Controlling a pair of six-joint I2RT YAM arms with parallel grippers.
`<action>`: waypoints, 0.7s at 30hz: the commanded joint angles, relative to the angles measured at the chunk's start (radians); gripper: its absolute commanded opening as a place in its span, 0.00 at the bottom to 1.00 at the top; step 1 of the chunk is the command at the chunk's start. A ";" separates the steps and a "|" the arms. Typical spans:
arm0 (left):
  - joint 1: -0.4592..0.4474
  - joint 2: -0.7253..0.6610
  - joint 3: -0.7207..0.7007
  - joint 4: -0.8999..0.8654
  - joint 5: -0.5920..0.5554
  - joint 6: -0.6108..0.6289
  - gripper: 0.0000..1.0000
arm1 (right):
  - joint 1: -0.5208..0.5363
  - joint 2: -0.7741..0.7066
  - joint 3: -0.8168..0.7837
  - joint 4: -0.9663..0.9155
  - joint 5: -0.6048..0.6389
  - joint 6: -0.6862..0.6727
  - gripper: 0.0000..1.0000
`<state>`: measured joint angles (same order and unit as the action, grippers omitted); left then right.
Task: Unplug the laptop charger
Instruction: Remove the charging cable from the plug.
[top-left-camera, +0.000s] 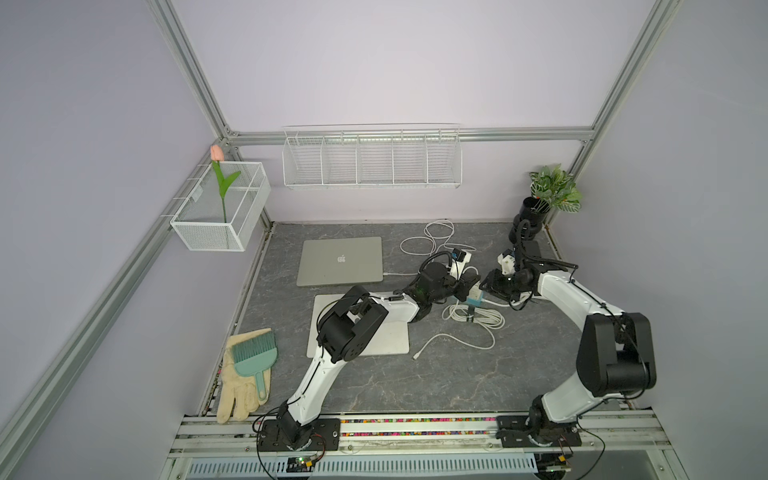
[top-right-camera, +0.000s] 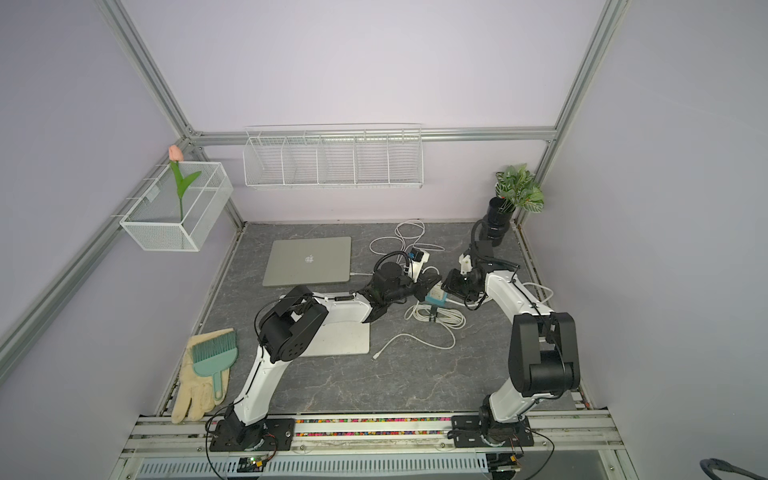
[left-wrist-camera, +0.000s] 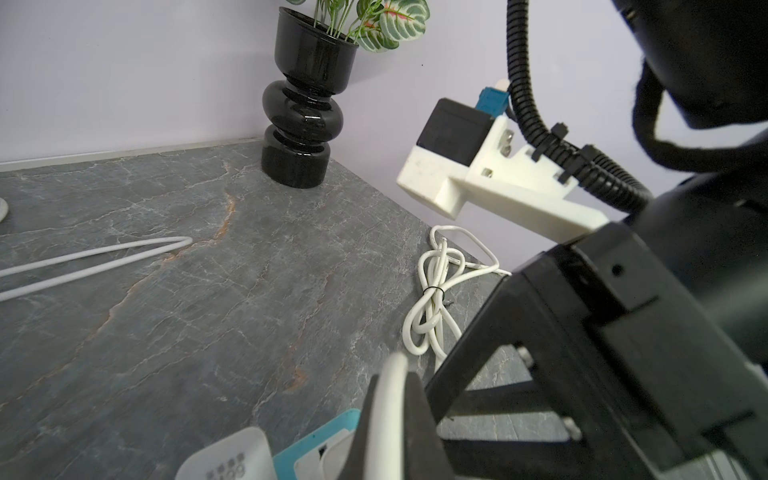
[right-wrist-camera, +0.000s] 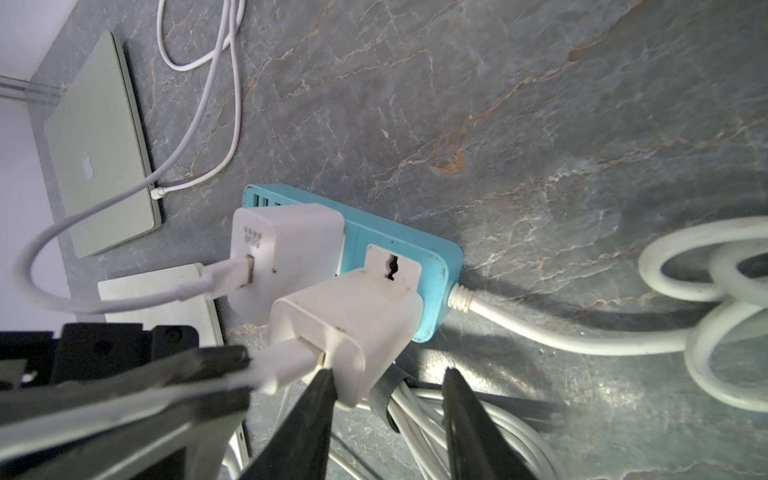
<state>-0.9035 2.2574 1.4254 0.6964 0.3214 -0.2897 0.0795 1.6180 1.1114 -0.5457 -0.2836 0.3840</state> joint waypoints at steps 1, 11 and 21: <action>-0.013 -0.024 -0.018 -0.026 0.022 0.008 0.00 | 0.026 0.058 0.019 -0.148 0.101 -0.054 0.45; -0.017 -0.043 -0.043 0.013 0.022 0.014 0.00 | 0.090 0.209 0.108 -0.343 0.266 -0.100 0.44; -0.013 -0.083 -0.062 0.075 -0.008 0.008 0.00 | 0.119 0.289 0.081 -0.342 0.353 -0.087 0.40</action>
<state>-0.9062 2.2337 1.3746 0.7345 0.3023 -0.2783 0.1787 1.7294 1.2991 -0.7609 -0.0814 0.3206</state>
